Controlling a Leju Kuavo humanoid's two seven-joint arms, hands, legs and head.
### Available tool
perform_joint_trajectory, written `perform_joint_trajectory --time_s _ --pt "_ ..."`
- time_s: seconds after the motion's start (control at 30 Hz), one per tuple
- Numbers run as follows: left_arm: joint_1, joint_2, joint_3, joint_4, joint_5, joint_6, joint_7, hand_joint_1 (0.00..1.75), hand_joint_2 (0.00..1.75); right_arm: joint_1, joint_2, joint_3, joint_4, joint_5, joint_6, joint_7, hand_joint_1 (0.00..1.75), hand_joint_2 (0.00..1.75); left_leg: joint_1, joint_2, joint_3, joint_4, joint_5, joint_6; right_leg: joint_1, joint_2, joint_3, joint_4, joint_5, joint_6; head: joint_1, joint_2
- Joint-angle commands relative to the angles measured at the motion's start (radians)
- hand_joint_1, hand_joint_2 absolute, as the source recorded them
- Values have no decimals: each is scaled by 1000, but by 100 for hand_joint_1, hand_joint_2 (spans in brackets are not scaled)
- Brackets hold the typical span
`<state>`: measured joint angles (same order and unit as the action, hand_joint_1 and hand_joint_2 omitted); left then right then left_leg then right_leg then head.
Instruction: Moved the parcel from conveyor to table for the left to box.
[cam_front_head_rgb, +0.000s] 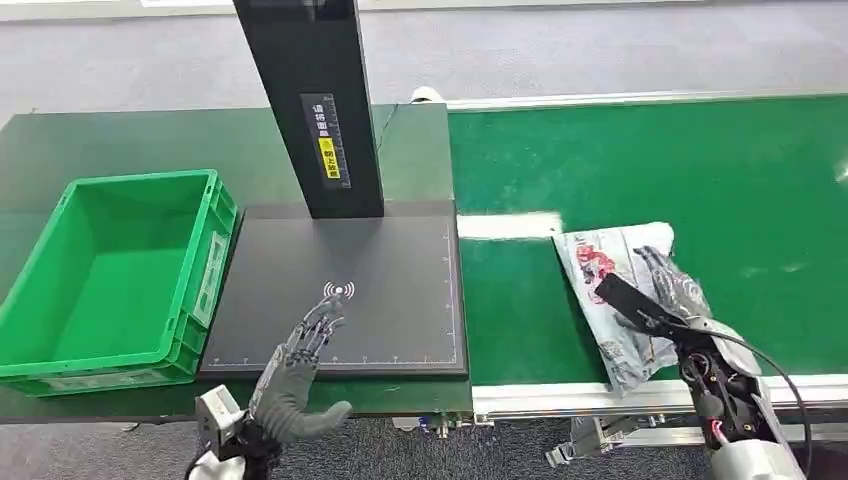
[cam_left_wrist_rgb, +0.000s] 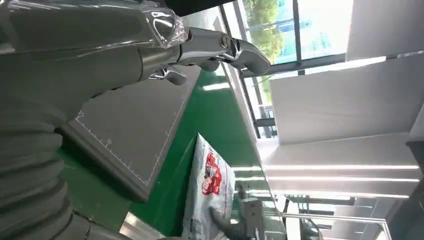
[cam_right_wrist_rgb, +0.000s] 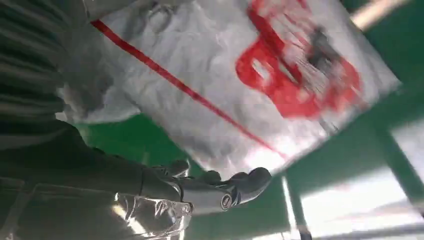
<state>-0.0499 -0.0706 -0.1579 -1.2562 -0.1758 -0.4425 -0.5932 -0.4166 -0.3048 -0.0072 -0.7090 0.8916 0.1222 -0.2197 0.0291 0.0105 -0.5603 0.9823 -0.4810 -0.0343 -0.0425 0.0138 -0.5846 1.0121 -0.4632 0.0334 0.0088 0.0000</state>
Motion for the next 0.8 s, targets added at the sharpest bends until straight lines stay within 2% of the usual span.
perform_joint_trajectory --time_s 0.03,0.2,0.4,0.43,0.47,0.8 --pt "-55 -24 -25 68 3 -9 50 0 175 -59 -14 141 270 51 117 118 0 175 1 -1 1 -1 0 2 1 -1 2 -1 0 -3 0 0" --pt "-53 -32 -37 82 -3 -3 54 0 175 -1 0 145 226 56 90 171 0 175 1 -4 3 -2 0 2 2 -4 5 -3 0 -3 0 0" --pt "-49 -26 -47 87 0 -6 56 0 175 42 -8 139 187 42 134 185 0 175 2 -5 5 -2 1 2 2 -5 7 -4 0 -3 0 0" --pt "-48 -26 -48 93 0 -5 55 0 175 50 -8 139 184 42 131 185 21 175 1 -5 6 -1 0 2 2 -5 7 -3 -1 -2 0 0" --pt "-47 -27 -49 99 1 -3 50 0 175 58 -3 137 179 41 128 178 175 175 1 -6 6 -2 1 3 2 -6 9 -4 -1 -3 0 0" --pt "-32 -23 -40 76 3 12 44 0 175 -7 13 167 212 64 137 163 175 175 1 -3 12 -1 0 3 2 -3 13 -3 -1 -2 0 0"
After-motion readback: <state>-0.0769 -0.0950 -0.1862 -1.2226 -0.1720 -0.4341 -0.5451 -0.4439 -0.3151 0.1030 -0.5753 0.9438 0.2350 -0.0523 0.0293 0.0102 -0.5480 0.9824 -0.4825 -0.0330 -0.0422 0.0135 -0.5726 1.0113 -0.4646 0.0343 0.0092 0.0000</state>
